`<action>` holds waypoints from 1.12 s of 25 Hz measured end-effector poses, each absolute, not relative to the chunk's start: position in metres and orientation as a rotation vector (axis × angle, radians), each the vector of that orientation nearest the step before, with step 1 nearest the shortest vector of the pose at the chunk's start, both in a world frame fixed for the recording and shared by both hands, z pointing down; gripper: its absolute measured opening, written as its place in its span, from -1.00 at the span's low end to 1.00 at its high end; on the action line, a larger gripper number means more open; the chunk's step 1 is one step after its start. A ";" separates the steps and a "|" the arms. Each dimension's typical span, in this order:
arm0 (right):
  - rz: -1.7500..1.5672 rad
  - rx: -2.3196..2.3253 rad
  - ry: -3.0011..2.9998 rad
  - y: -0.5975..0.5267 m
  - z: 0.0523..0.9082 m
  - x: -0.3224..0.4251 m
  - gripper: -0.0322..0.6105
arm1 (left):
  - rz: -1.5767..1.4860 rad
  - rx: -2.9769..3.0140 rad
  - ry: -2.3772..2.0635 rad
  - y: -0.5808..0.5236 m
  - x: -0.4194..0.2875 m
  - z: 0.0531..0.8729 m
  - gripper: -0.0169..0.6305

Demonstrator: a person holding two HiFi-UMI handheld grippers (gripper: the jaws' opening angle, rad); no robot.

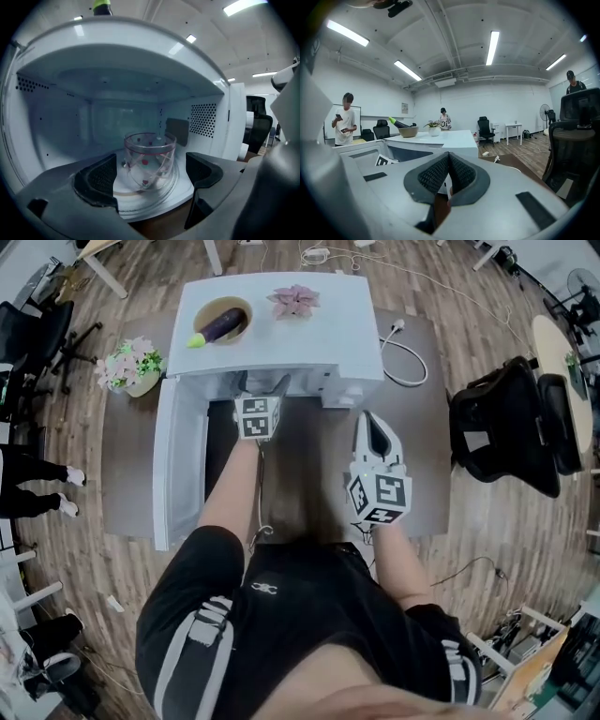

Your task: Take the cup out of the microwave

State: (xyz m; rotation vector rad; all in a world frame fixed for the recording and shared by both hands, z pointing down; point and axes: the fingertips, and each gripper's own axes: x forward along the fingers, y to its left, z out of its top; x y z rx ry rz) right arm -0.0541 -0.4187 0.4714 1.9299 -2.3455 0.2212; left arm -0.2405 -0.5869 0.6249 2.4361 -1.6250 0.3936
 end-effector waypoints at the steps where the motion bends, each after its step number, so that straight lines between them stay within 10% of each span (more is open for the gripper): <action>1: 0.222 1.930 -2.338 -0.418 0.473 -0.052 -0.90 | 0.396 2.431 -1.626 -0.592 -0.241 0.628 0.39; 28: 0.280 1.912 -2.298 -0.383 0.493 -0.035 -0.90 | 0.498 2.427 -1.673 -0.574 -0.245 0.642 0.18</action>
